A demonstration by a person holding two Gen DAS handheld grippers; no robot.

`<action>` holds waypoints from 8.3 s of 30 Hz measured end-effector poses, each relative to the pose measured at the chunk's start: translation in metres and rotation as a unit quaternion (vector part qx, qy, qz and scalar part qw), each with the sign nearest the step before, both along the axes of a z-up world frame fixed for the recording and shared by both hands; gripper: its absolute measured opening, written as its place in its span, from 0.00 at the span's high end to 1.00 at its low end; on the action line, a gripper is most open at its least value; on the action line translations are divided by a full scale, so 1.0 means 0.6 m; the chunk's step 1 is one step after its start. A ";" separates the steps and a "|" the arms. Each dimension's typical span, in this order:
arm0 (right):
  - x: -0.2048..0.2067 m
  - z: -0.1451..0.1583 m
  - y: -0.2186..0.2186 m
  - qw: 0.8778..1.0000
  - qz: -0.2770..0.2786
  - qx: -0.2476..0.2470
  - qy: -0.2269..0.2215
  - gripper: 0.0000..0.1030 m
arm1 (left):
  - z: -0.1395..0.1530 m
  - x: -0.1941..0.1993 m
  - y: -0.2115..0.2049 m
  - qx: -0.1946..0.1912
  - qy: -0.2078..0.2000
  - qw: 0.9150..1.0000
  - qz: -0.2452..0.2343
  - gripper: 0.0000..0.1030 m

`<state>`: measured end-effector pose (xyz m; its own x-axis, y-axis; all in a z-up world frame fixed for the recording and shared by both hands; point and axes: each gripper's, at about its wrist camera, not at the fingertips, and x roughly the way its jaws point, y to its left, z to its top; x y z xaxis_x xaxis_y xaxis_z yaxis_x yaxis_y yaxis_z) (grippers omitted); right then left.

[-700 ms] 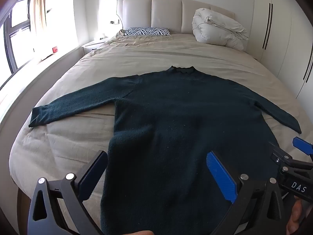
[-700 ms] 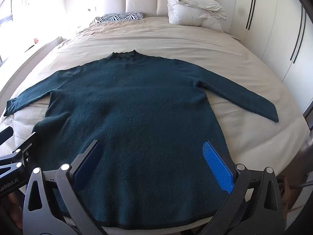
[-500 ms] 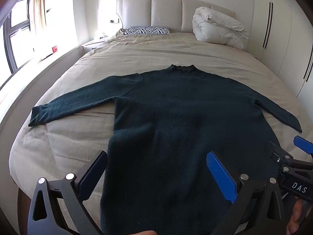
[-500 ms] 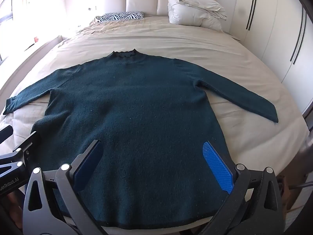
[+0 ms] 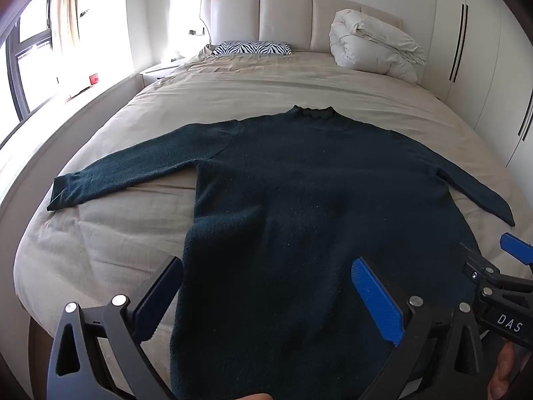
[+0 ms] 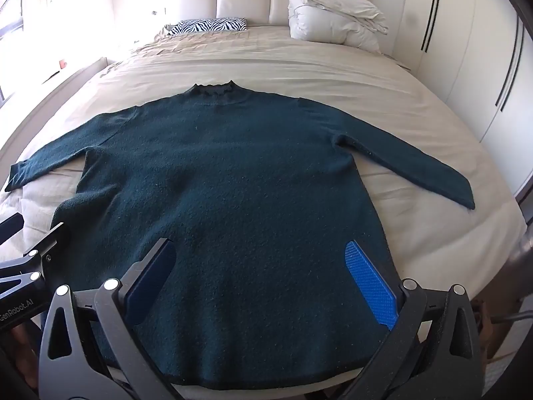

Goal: Fold small clothes

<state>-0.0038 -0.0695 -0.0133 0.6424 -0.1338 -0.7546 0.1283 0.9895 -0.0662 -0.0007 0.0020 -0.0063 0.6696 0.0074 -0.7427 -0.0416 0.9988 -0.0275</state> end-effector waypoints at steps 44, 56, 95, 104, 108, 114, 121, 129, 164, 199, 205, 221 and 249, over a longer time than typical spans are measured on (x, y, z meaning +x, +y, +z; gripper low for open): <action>-0.009 -0.022 0.020 1.000 0.004 -0.009 0.007 0.00 | -0.011 -0.002 0.002 -0.004 0.009 1.000 0.004 0.00; -0.010 -0.025 0.020 1.000 0.005 -0.007 0.008 0.00 | -0.014 -0.003 0.001 -0.004 0.009 1.000 0.004 0.00; 0.005 -0.046 0.004 1.000 -0.001 0.012 0.024 0.00 | -0.053 0.017 0.046 -0.103 0.060 0.993 0.003 0.00; 0.010 -0.045 -0.036 0.998 -0.010 0.057 0.000 0.00 | -0.063 0.034 0.067 -0.201 0.052 0.978 -0.022 0.00; 0.013 -0.039 -0.064 0.997 -0.019 0.071 -0.023 0.00 | -0.075 0.049 0.060 -0.220 0.093 0.970 -0.050 0.00; 0.021 -0.025 -0.179 0.988 -0.067 0.122 -0.067 0.00 | -0.095 0.068 0.072 -0.238 0.110 0.964 -0.036 0.00; 0.022 -0.065 -0.461 0.919 -0.218 0.303 -0.127 0.00 | -0.120 0.108 0.066 -0.297 0.127 0.946 -0.037 0.00; 0.037 -0.180 -0.708 0.807 -0.344 0.453 -0.156 0.19 | -0.099 0.174 -0.001 -0.330 0.084 0.935 -0.099 0.00; 0.542 0.012 -0.304 0.994 0.048 0.020 -0.100 0.93 | -0.086 0.425 -0.039 -0.466 0.130 0.863 -0.145 0.11; 0.378 -0.116 -0.033 0.979 0.164 -0.114 -0.043 0.79 | -0.102 0.550 -0.077 -0.457 0.207 0.848 -0.172 0.92; 0.323 -0.086 -0.154 0.992 0.098 0.051 -0.060 0.30 | -0.055 0.553 -0.013 -0.411 0.162 0.882 -0.166 0.92; 0.259 -0.183 -0.313 0.967 0.000 0.254 -0.015 0.30 | -0.103 0.551 0.110 -0.357 0.147 0.917 -0.097 0.92; 0.261 -0.179 -0.334 0.953 -0.005 0.302 -0.034 0.30 | -0.177 0.517 0.147 -0.370 0.141 0.917 -0.050 0.92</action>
